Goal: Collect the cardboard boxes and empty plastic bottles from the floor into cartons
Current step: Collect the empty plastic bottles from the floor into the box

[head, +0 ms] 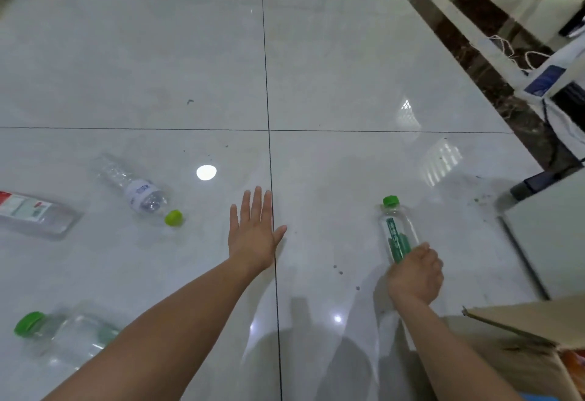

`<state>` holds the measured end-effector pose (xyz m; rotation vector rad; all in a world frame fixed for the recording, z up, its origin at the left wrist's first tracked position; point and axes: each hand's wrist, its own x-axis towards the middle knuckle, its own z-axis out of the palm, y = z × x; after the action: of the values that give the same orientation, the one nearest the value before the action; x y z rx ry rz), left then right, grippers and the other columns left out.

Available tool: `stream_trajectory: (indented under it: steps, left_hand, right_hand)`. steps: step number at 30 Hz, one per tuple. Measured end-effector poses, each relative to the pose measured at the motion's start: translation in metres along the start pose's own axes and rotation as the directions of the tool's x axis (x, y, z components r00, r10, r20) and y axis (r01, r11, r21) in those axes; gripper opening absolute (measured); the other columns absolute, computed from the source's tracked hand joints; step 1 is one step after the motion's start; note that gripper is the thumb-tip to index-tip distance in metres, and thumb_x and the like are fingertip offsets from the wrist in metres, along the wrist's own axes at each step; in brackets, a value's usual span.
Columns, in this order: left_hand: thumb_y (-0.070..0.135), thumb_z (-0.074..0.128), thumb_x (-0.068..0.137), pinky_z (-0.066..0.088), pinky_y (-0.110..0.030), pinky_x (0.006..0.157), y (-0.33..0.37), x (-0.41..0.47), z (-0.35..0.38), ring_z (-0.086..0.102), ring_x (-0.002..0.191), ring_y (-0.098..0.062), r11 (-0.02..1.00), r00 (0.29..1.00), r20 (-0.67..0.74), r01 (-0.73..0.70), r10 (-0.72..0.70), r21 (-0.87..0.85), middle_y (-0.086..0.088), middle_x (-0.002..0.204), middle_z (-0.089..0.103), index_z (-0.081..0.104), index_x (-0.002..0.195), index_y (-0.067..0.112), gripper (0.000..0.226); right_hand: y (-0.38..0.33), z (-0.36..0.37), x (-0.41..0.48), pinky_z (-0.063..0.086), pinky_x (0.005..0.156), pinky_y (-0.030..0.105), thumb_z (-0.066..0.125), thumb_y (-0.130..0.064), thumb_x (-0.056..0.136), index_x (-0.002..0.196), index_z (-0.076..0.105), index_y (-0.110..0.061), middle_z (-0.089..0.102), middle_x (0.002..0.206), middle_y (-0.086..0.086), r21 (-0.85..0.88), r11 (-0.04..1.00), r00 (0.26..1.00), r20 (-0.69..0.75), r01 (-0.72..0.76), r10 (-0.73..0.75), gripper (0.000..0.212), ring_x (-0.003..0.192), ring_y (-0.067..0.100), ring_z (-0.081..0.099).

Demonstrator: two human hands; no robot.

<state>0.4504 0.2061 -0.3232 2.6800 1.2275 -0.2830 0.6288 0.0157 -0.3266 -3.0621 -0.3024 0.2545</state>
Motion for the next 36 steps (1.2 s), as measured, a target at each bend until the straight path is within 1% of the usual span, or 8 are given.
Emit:
stream_trajectory:
  steps: [5,12,15,20,26,32,34,36]
  left_hand:
    - [0.049,0.015,0.101,-0.010,-0.046,0.117,-0.030,-0.003,0.008,-0.024,0.145,-0.028,0.977,0.980,-0.034,0.191,-0.194,-0.091,-0.005,0.156,-0.028,-0.015,0.151,0.015,0.068]
    - [0.047,0.019,0.101,-0.005,-0.050,0.116,-0.078,-0.007,0.009,-0.021,0.144,-0.037,0.910,0.921,0.014,0.386,-0.389,-0.154,-0.011,0.156,-0.027,-0.011,0.152,0.021,0.065]
    - [0.044,0.021,0.102,0.000,-0.050,0.117,-0.098,-0.009,0.003,-0.005,0.145,-0.041,0.861,0.874,0.053,0.484,-0.482,-0.154,-0.019,0.158,-0.013,-0.005,0.153,0.030,0.059]
    - [0.045,0.029,0.100,0.013,-0.048,0.114,-0.123,-0.010,-0.002,0.019,0.135,-0.039,0.740,0.758,0.119,0.652,-0.642,-0.167,-0.023,0.149,0.010,0.003,0.151,0.038,0.058]
    - [0.041,0.036,0.097,0.013,-0.047,0.114,-0.152,-0.015,0.003,0.018,0.136,-0.040,0.557,0.638,0.285,0.767,-0.715,-0.320,-0.019,0.152,0.011,0.013,0.151,0.033,0.059]
    - [0.026,0.034,0.095,0.018,-0.042,0.109,-0.144,-0.019,-0.005,0.025,0.129,-0.032,0.602,0.676,0.331,0.737,-0.659,-0.306,-0.013,0.138,0.029,0.043,0.132,0.022,0.039]
    - [0.022,0.033,0.094,0.017,-0.041,0.109,-0.140,-0.023,-0.008,0.026,0.127,-0.030,0.663,0.709,0.346,0.702,-0.615,-0.261,-0.009,0.137,0.030,0.049,0.127,0.022,0.037]
    - [0.019,0.035,0.092,0.016,-0.040,0.110,-0.138,-0.028,-0.012,0.026,0.129,-0.028,0.730,0.749,0.331,0.651,-0.574,-0.206,-0.006,0.139,0.030,0.051,0.126,0.020,0.037]
  right_hand:
    - [-0.042,0.010,-0.004,0.041,0.094,0.040,0.060,-0.009,0.085,0.134,0.038,0.005,0.048,0.128,0.022,-0.002,0.987,0.987,-0.018,0.160,-0.160,0.056,0.117,0.035,0.044]
    - [-0.144,0.022,-0.052,0.046,0.087,0.034,0.062,-0.013,0.084,0.140,0.035,-0.002,0.049,0.129,0.014,0.011,0.887,0.887,0.027,0.461,-0.461,0.063,0.119,0.027,0.045]
    - [-0.182,0.028,-0.077,0.044,0.088,0.029,0.061,-0.019,0.086,0.142,0.031,-0.004,0.047,0.131,0.010,0.012,0.827,0.825,0.059,0.563,-0.562,0.065,0.121,0.023,0.043]
    - [-0.216,0.037,-0.105,0.044,0.087,0.031,0.061,-0.016,0.085,0.143,0.032,-0.002,0.048,0.129,0.013,0.021,0.778,0.774,0.087,0.628,-0.627,0.066,0.120,0.026,0.044]
    - [-0.215,0.035,-0.103,0.045,0.078,0.033,0.061,-0.021,0.086,0.141,0.034,-0.003,0.050,0.125,0.012,-0.011,0.765,0.763,0.081,0.644,-0.641,0.064,0.118,0.026,0.045]
    - [-0.211,0.028,-0.106,0.044,0.078,0.029,0.057,-0.011,0.085,0.144,0.031,-0.011,0.047,0.132,0.004,-0.013,0.716,0.713,0.111,0.698,-0.692,0.064,0.119,0.021,0.045]
    - [-0.202,0.029,-0.104,0.042,0.089,0.029,0.056,-0.003,0.082,0.143,0.035,-0.012,0.049,0.135,0.004,0.002,0.634,0.632,0.081,0.773,-0.771,0.065,0.121,0.024,0.046]
    - [-0.194,0.027,-0.098,0.021,0.114,0.030,0.051,0.003,0.081,0.144,0.035,-0.014,0.045,0.142,0.003,-0.071,0.535,0.540,0.083,0.842,-0.838,0.067,0.133,0.024,0.038]
